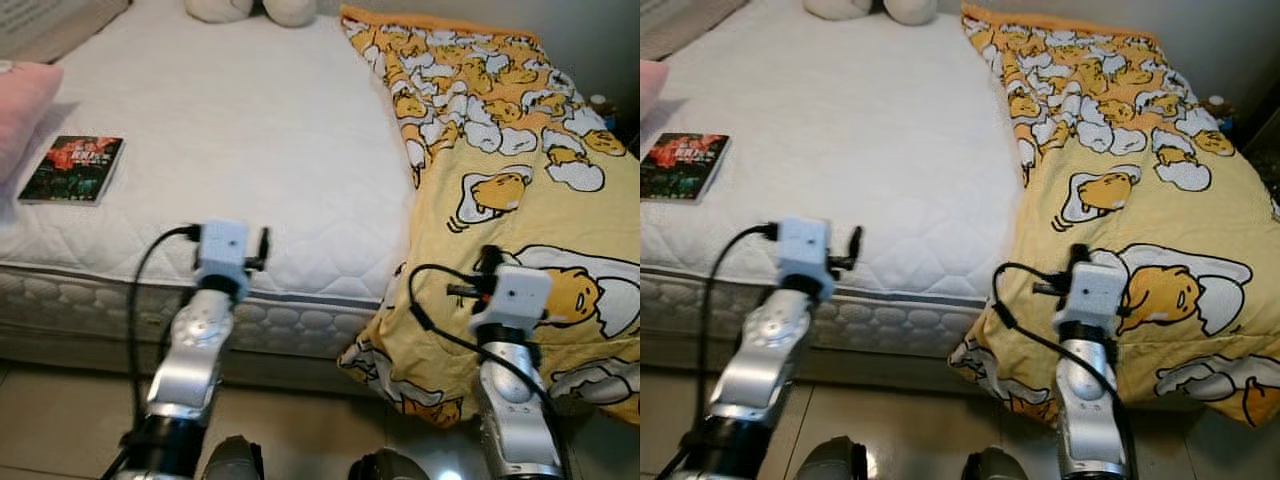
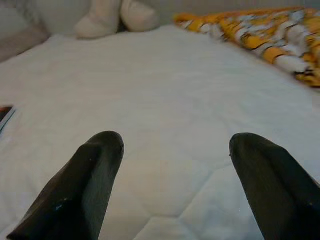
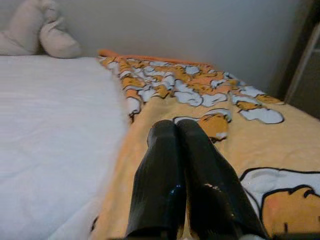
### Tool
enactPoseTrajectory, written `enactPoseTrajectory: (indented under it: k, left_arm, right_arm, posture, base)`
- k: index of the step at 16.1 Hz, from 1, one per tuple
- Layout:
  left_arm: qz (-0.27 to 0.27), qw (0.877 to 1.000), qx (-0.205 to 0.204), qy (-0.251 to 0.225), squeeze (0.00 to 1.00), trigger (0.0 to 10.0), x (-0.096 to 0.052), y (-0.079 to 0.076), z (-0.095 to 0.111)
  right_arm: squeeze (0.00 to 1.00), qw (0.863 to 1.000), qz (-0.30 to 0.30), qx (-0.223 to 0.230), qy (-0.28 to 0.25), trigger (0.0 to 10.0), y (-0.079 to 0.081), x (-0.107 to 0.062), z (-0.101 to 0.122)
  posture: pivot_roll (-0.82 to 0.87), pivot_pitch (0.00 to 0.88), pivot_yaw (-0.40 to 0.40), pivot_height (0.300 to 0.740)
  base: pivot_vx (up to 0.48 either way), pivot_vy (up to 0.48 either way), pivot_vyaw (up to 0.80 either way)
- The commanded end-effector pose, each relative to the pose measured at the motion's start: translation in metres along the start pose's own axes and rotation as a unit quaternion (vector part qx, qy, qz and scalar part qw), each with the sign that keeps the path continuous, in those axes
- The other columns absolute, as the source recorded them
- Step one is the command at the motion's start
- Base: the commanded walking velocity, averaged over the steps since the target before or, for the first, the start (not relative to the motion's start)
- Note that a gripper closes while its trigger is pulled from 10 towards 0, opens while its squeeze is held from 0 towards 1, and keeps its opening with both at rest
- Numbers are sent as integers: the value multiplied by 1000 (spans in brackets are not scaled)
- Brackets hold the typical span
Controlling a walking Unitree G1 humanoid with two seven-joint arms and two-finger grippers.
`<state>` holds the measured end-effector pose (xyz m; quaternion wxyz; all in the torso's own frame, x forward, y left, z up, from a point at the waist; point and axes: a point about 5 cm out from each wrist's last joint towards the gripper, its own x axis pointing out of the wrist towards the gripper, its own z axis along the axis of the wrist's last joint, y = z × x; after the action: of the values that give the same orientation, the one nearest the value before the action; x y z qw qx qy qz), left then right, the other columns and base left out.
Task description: Clean up the room
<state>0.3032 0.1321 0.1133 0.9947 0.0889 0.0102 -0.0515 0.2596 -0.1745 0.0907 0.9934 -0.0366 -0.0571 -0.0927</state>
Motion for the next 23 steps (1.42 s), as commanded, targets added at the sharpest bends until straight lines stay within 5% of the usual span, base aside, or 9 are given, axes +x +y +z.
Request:
enactPoseTrajectory:
  k: [1,11,18,23]
  left_arm:
    - [-9,1000,9,-12,0,10000,4,-7,5]
    - [-35,999,20,7,0,10000,15,-18,-2]
    - [-56,995,-20,-77,0,10000,19,-23,24]
    - [-88,988,-9,-125,0,10000,23,-32,45]
  right_arm:
    - [0,1000,3,3,2,10000,0,4,2]
    - [0,999,38,-3,30,10000,10,24,-4]
    - [0,1000,8,-9,-9,10000,4,28,3]
    - [0,1000,-2,-16,-23,10000,0,42,10]
  posture:
    - [72,0,-51,699]
    - [68,0,-48,699]
    - [58,0,-36,699]
    - [61,0,-30,699]
  base:
    - [0,-461,0]
    - [64,-384,0]
    - [272,0,0]
    - [469,0,0]
